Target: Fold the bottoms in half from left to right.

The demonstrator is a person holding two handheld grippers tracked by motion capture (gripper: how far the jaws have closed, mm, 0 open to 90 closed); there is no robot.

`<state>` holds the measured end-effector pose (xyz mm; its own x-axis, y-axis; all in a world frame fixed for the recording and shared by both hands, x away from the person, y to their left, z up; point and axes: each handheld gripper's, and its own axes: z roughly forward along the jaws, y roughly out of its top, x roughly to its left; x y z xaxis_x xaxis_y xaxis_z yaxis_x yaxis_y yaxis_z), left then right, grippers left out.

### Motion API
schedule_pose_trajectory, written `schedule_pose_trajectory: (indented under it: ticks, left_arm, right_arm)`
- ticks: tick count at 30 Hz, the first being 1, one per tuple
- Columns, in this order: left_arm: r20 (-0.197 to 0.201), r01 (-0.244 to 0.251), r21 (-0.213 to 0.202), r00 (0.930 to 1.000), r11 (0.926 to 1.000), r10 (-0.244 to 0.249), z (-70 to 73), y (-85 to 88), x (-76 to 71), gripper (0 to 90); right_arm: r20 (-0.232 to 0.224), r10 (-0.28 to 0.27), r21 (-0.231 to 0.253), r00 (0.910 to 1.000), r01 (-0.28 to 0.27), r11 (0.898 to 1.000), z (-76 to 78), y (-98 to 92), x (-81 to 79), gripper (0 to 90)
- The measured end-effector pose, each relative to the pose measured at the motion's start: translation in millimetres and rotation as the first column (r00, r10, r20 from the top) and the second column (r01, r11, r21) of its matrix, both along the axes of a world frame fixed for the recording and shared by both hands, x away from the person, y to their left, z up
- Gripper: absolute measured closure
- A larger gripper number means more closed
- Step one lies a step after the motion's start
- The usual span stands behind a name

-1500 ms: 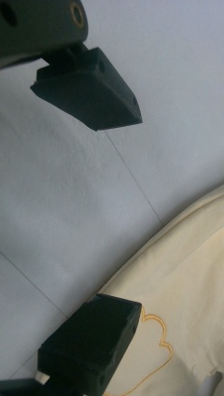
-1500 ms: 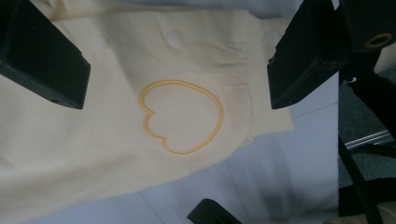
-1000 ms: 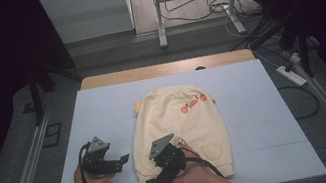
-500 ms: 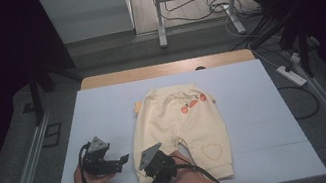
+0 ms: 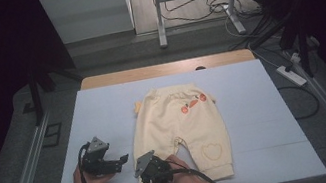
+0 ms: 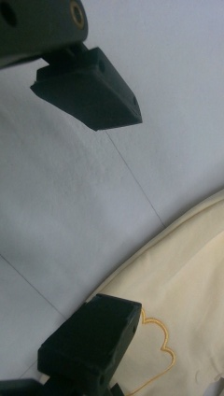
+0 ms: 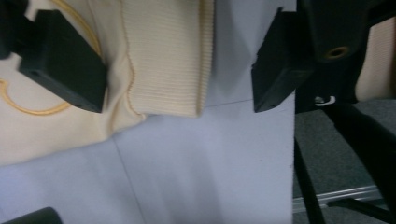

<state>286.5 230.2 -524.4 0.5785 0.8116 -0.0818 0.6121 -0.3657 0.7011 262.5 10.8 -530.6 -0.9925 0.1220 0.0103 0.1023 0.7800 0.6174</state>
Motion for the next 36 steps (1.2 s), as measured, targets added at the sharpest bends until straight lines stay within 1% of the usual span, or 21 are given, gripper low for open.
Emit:
schedule_pose_trajectory:
  ticks: [2, 3, 4, 6, 9, 12, 14, 16, 19, 21, 24, 26, 31, 32, 34, 36]
  left_arm:
    - [0.000, 0.000, 0.000, 1.0000, 1.0000, 0.000, 0.0, 0.1, 0.0, 10.3]
    - [0.000, -0.001, 0.000, 1.0000, 1.0000, 0.001, 0.0, 0.1, 0.0, 10.3]
    - [0.000, -0.002, -0.001, 1.0000, 1.0000, 0.002, -0.1, 0.1, 0.1, 10.3]
    - [-0.001, -0.001, -0.001, 1.0000, 1.0000, 0.001, -0.2, 0.1, 0.4, 10.3]
    - [-0.001, -0.001, 0.000, 1.0000, 1.0000, 0.001, -0.1, 0.2, 0.8, 10.3]
    - [-0.001, -0.004, -0.006, 1.0000, 1.0000, 0.004, 0.2, -0.3, 2.2, 10.3]
    - [-0.001, -0.002, -0.014, 1.0000, 0.9999, 0.002, 1.3, -0.6, 4.2, 10.4]
    - [0.000, -0.002, -0.019, 1.0000, 0.9998, 0.002, 3.0, -2.0, 8.3, 10.4]
    - [0.004, 0.002, -0.021, 1.0000, 0.9998, -0.002, 5.3, -5.2, 17.1, 10.4]
    - [-0.002, 0.008, -0.027, 1.0000, 0.9996, -0.008, 6.3, -7.6, 23.2, 10.6]
    - [-0.009, 0.020, -0.035, 0.9998, 0.9992, -0.020, 7.7, -10.4, 29.6, 10.7]
    - [-0.011, 0.031, -0.037, 0.9994, 0.9988, -0.032, 9.0, -11.8, 33.0, 10.7]
    - [-0.011, 0.040, -0.044, 0.9991, 0.9982, -0.041, 11.7, -15.6, 40.2, 11.1]
    - [-0.012, 0.039, -0.050, 0.9992, 0.9980, -0.039, 12.2, -16.7, 41.8, 11.2]
    - [-0.013, 0.046, -0.041, 0.9988, 0.9981, -0.047, 13.7, -18.0, 45.3, 11.3]
    - [-0.013, 0.050, -0.044, 0.9986, 0.9978, -0.050, 14.4, -19.6, 48.6, 11.4]
  right_arm:
    - [0.001, -0.006, -0.004, 1.0000, 0.006, 1.000, 1.0, -0.9, 1.1, 25.8]
    - [0.003, -0.009, -0.008, 1.0000, 0.009, 1.000, 1.9, -1.6, 1.7, 30.4]
    - [0.017, -0.021, -0.001, 0.9996, 0.021, 1.000, 1.9, -2.2, 1.5, 36.5]
    - [0.043, -0.033, -0.008, 0.9985, 0.034, 0.999, 3.6, -4.7, 2.1, 48.4]
    - [0.060, -0.048, -0.014, 0.9970, 0.049, 0.999, 6.8, -9.5, 4.7, 64.6]
    - [0.048, -0.056, -0.008, 0.9973, 0.057, 0.998, 9.5, -13.7, 8.1, 72.6]
    - [0.040, -0.055, 0.009, 0.9977, 0.054, 0.998, 10.9, -15.4, 8.5, 74.9]
    - [0.042, -0.047, 0.014, 0.9980, 0.047, 0.999, 12.3, -16.5, 8.5, 75.9]
    - [0.028, -0.043, 0.020, 0.9987, 0.043, 0.999, 14.1, -18.6, 9.9, 77.3]
    - [0.020, -0.044, 0.030, 0.9988, 0.044, 0.999, 14.8, -19.7, 10.6, 77.8]
    - [0.016, -0.040, 0.033, 0.9991, 0.040, 0.999, 17.0, -21.6, 11.1, 78.7]
    - [0.005, -0.036, 0.036, 0.9993, 0.036, 0.999, 17.7, -22.4, 12.4, 78.9]
    - [-0.030, -0.036, 0.041, 0.9989, 0.037, 0.998, 17.6, -23.7, 16.6, 79.0]
    - [-0.031, -0.036, 0.043, 0.9989, 0.037, 0.998, 17.6, -23.8, 16.6, 79.1]
    - [-0.027, -0.031, 0.045, 0.9992, 0.032, 0.998, 18.0, -23.9, 16.3, 79.6]
    - [-0.019, -0.028, 0.047, 0.9994, 0.029, 0.998, 18.3, -24.2, 16.1, 79.7]
